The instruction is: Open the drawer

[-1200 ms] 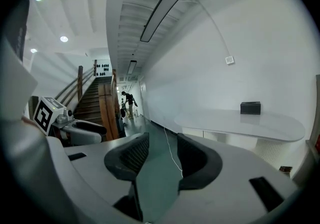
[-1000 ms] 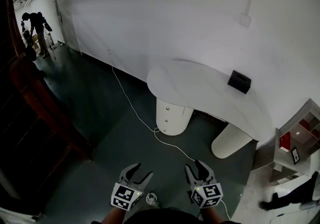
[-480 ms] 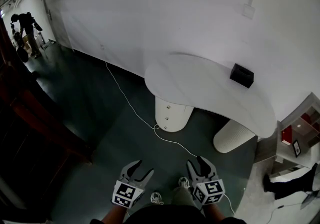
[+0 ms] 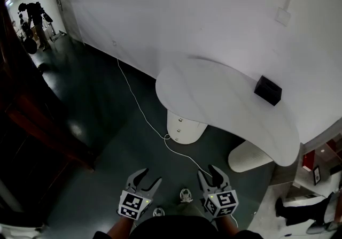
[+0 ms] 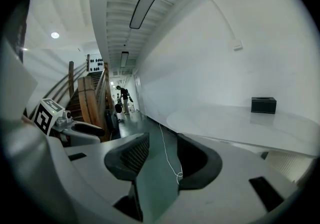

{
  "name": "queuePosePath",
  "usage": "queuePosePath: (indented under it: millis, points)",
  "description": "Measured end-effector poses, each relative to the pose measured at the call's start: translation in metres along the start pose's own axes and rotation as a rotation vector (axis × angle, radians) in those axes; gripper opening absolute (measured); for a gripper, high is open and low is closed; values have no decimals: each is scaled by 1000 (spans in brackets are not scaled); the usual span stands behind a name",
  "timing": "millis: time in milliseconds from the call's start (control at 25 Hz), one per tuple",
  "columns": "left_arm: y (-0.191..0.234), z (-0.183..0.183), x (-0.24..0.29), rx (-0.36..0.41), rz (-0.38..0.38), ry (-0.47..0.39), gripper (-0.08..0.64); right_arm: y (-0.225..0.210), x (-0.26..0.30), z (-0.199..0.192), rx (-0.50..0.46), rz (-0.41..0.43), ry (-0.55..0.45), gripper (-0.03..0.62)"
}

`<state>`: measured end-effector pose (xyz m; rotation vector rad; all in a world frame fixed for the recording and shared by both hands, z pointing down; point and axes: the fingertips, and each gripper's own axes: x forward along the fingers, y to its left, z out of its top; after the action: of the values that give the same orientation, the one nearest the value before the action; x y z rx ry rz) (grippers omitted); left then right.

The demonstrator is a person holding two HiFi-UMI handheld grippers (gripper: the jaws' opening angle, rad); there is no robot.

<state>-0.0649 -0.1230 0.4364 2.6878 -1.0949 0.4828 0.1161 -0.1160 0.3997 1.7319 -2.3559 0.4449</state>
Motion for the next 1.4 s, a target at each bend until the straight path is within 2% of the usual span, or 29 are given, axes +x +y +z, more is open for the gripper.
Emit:
queuePosePath:
  millis: [120, 320, 520, 800, 1000, 1160, 1400]
  points:
    - [2, 6, 26, -29, 21, 13, 227, -21, 18, 5, -16, 29, 22, 160]
    - [3, 4, 66, -17, 63, 9, 226, -48, 43, 6, -50, 87, 59, 160]
    - [1, -2, 103, 15, 108, 42, 225, -74, 65, 0, -76, 157, 108, 160]
    - [8, -11, 153, -8, 135, 56, 225, -98, 99, -14, -127, 235, 172, 158]
    - [27, -26, 185, -14, 123, 45, 225, -99, 123, -24, -114, 241, 186, 155]
    - [48, -52, 208, -36, 105, 60, 225, -93, 141, -35, -104, 232, 190, 153]
    - [80, -86, 238, -67, 67, 72, 225, -82, 168, -56, -88, 209, 254, 152]
